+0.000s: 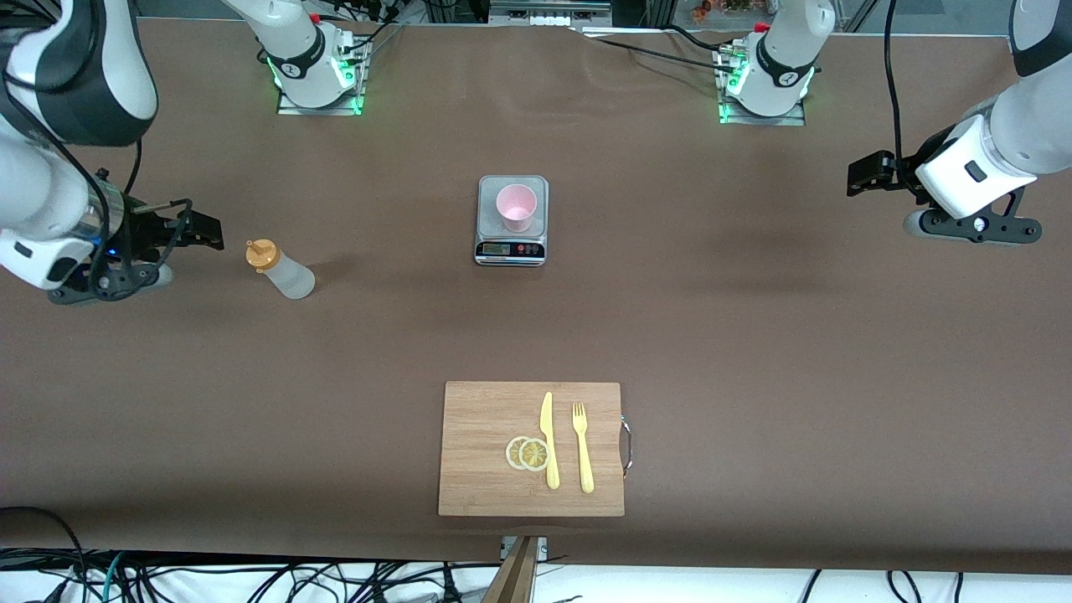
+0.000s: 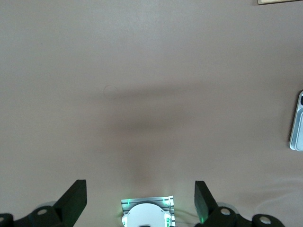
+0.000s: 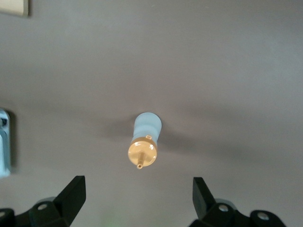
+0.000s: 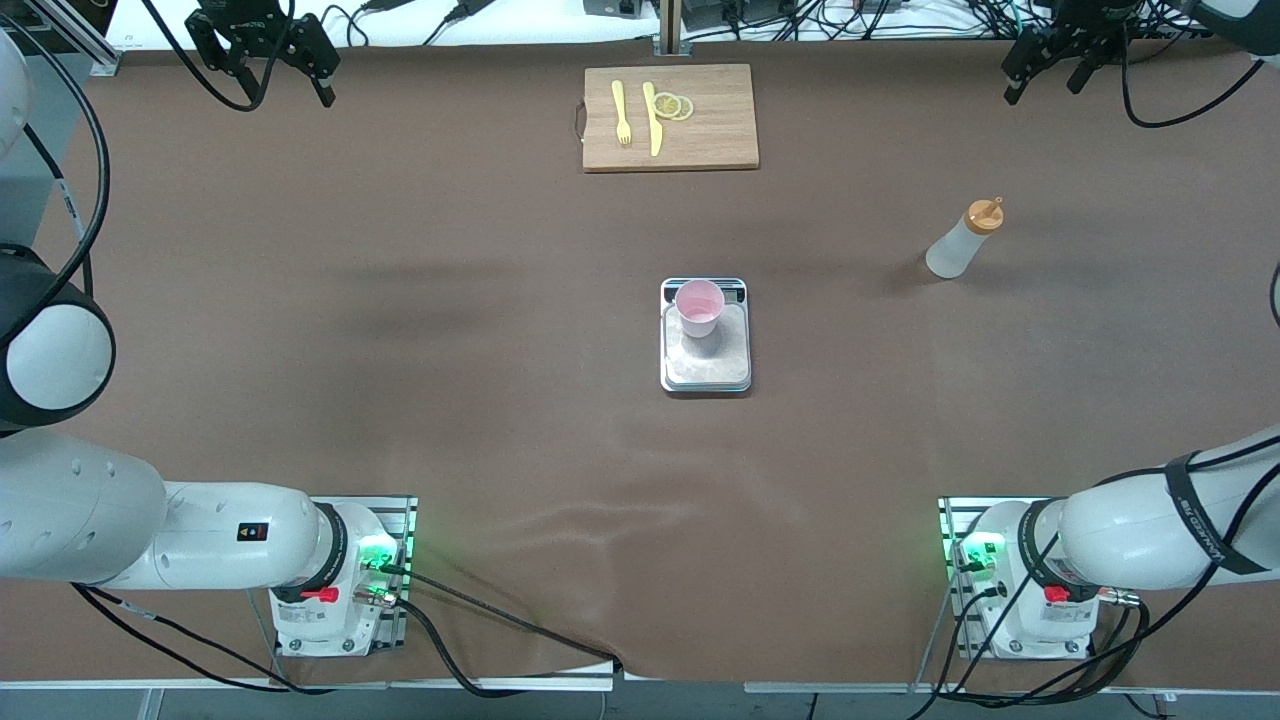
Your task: Add sauce to pink cup with both arms
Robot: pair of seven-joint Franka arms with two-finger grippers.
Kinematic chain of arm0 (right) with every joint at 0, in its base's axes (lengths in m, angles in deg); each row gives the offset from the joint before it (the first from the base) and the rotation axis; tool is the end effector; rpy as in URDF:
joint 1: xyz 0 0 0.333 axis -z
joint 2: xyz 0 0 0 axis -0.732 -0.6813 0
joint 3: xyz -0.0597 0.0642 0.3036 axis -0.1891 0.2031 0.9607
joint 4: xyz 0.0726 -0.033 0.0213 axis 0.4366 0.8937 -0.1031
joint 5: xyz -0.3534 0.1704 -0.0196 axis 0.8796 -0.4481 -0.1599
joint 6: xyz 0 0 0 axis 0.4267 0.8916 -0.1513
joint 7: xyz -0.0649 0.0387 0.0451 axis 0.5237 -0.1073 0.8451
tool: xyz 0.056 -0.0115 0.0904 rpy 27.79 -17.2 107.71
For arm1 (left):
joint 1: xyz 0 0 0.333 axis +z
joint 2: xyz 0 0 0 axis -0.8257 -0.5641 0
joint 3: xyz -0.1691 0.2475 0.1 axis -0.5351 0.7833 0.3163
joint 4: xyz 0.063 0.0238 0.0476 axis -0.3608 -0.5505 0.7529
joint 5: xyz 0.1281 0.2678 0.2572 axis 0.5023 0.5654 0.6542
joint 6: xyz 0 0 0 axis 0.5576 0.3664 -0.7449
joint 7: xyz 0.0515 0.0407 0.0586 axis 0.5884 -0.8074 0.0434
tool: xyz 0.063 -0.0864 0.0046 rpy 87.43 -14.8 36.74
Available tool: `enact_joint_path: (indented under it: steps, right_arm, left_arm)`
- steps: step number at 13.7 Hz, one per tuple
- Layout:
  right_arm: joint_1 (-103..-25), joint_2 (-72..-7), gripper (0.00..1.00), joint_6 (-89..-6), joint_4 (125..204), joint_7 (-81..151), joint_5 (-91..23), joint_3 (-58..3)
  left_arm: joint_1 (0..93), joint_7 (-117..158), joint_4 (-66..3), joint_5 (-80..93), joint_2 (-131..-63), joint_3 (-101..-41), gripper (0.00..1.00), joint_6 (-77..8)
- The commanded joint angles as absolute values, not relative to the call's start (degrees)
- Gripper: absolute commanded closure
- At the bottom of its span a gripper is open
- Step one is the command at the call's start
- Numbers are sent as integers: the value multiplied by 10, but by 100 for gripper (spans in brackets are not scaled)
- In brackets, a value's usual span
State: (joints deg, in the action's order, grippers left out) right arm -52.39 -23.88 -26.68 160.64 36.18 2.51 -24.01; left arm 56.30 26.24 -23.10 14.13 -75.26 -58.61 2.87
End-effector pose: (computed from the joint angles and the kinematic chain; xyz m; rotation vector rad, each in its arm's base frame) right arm 0.5887 0.0338 0.5132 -3.1276 -0.1881 0.2171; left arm 0.5468 -0.0533 0.5700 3.0957 -0.1303 -0.4063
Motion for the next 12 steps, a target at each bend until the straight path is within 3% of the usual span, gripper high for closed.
enact_joint_path:
  steps: [1,4,12]
  right_arm:
    - [-522,-183,0,-261,1626,522,35,-238]
    - [-494,-146,0,-258,1623,569,27,-241]
    - [-466,-142,0,-256,1622,432,34,-245]
  left_arm:
    - [560,272,-213,147,-762,-585,0,33]
    - [560,272,-213,147,-762,-585,0,33]
    - [561,273,-212,147,-762,-585,0,33]
